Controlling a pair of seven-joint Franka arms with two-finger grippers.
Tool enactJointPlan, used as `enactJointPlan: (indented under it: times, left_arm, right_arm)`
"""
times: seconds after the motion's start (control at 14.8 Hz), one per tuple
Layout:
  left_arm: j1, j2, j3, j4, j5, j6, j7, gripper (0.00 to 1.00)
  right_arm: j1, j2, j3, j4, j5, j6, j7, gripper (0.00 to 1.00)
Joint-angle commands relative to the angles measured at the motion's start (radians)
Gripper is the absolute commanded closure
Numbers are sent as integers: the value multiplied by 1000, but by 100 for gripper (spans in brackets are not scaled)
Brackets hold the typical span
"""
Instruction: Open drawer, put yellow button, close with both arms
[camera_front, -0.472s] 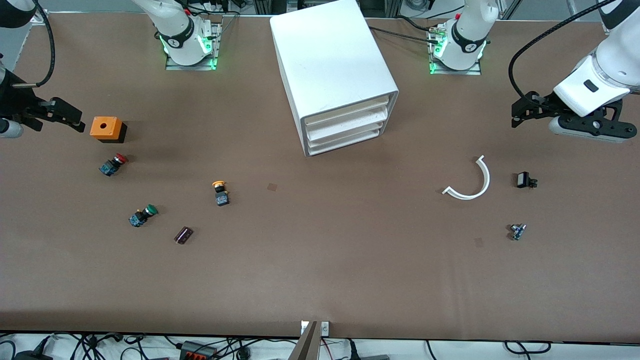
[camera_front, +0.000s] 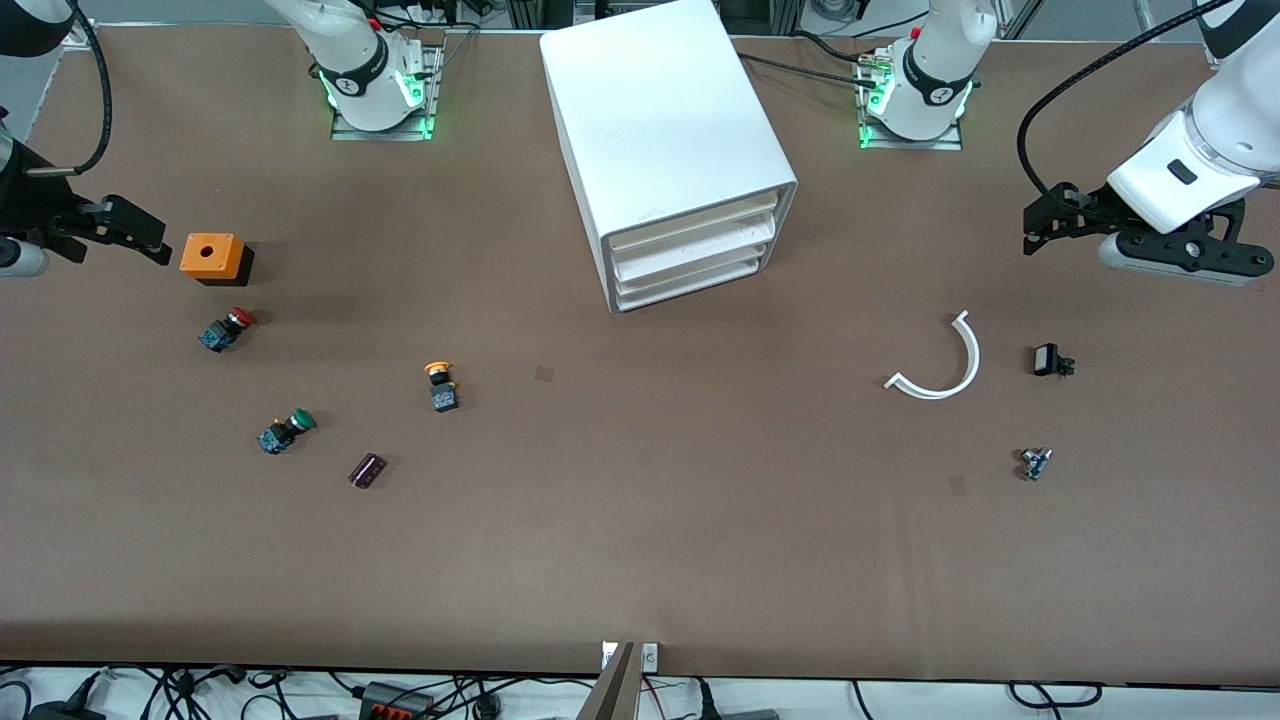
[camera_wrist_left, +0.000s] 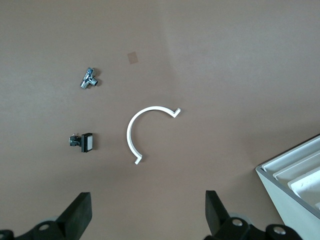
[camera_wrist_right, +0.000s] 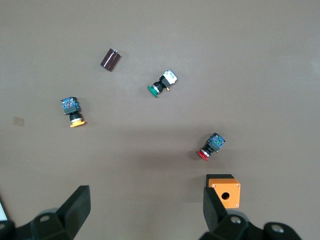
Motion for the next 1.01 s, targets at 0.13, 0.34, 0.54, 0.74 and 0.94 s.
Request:
enactJointPlan:
  times: [0.13,0.34,0.54,0.74,0.94]
  left_arm:
    - [6,8,-2,42,19,-22,5,0]
    - [7,51,-2,89,12,-69,8,0]
    - [-7,103,-3,120,1,-196,17,0]
    - [-52,154,-17,121,-60,-341,20,0]
    - [-87,210,-18,112,-172,-361,40,0]
  right_arm:
    - [-1,16,18,5,-3,17,-2,0]
    - [65,62,18,5,-1,13,7,0]
    - [141,141,18,8,4,34,10,0]
    - [227,233,18,36,2,94,12,0]
    - [275,338,18,94,4,103,12,0]
